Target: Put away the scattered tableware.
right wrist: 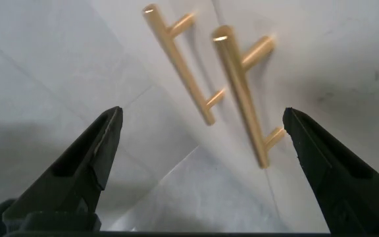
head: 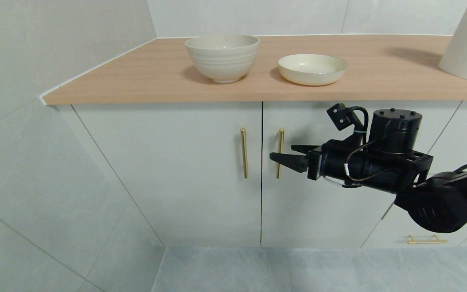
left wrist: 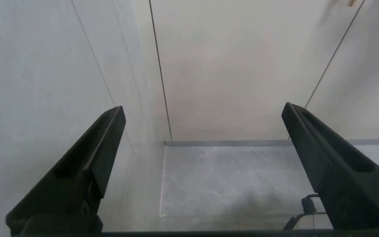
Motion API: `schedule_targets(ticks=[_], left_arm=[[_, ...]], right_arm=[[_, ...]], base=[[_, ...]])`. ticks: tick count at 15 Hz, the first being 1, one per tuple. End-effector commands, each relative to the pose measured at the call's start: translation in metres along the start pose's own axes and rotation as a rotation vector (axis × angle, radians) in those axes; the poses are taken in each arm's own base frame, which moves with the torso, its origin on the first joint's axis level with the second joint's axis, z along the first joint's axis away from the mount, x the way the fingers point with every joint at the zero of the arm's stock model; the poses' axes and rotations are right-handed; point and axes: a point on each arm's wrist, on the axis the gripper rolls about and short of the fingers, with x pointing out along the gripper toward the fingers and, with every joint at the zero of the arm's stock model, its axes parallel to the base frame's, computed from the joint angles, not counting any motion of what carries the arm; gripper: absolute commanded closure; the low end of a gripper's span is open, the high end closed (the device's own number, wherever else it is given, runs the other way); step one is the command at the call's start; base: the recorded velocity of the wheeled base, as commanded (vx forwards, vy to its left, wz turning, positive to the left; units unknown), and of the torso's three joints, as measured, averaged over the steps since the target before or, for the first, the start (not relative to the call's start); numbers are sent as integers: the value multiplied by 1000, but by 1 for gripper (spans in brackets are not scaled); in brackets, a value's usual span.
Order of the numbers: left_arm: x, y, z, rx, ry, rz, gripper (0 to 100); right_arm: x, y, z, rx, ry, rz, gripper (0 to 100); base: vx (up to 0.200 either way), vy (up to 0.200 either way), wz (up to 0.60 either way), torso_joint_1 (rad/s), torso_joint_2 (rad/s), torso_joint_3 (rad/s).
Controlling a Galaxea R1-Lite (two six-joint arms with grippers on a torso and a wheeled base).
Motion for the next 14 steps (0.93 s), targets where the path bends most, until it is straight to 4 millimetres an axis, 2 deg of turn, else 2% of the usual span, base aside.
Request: schedule_targets(ticks=[1,4,8,14], left_arm=[[0,0,0,0,0,1,0],[0,0,0,0,0,1,0],[0,0,0,0,0,1,0],[0,0,0,0,0,-1,0]], right_arm=[[6,-3,-7,20,17,-3,0],[15,4,-8,56,-9,16,0],[20,0,-14,57,-16,8,0],[32,5,-20,57,-28,0,0]], base=[[0,0,0,0,0,0],[0,0,0,0,0,0],[0,0,0,0,0,0],[0,0,0,0,0,0]])
